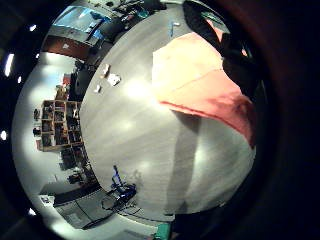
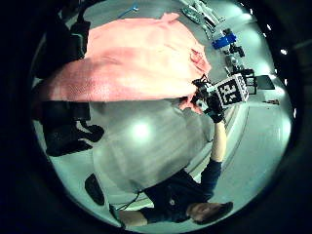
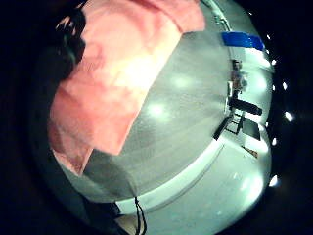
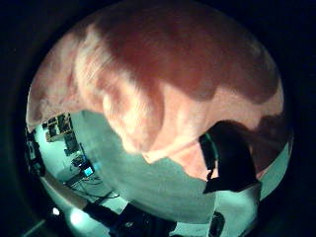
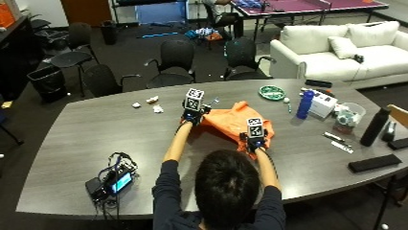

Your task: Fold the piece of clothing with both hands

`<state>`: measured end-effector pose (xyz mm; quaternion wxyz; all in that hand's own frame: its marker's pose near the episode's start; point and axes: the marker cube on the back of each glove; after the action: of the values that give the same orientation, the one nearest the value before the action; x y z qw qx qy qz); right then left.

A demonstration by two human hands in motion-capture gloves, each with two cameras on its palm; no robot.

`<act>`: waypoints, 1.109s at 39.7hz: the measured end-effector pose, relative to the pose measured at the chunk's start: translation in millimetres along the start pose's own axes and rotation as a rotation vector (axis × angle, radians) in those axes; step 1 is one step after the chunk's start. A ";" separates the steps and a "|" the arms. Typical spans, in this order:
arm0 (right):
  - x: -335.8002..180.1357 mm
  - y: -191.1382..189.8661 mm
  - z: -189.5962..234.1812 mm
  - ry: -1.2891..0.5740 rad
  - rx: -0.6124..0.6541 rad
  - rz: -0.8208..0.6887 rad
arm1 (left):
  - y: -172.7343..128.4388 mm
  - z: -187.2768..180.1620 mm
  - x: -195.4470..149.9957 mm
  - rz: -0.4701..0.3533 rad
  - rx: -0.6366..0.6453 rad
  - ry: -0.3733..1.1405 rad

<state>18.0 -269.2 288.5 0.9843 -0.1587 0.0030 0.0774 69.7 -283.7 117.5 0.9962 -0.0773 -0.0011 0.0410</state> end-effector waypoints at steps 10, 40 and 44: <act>2.7 21.4 -10.5 0.057 0.057 0.056 | 26.5 30.0 -23.9 -0.012 -0.083 -0.036; -28.6 199.4 -89.0 0.194 0.148 -0.282 | 259.6 44.7 -93.9 0.262 0.047 0.216; -31.8 202.0 -110.8 0.197 0.158 -0.269 | 256.5 33.9 -102.1 0.207 0.060 0.222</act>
<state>-42.3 -119.3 121.2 0.9901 -0.0866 0.0843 -0.0711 -53.2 -34.3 111.9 0.9825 -0.0513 0.1183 0.1347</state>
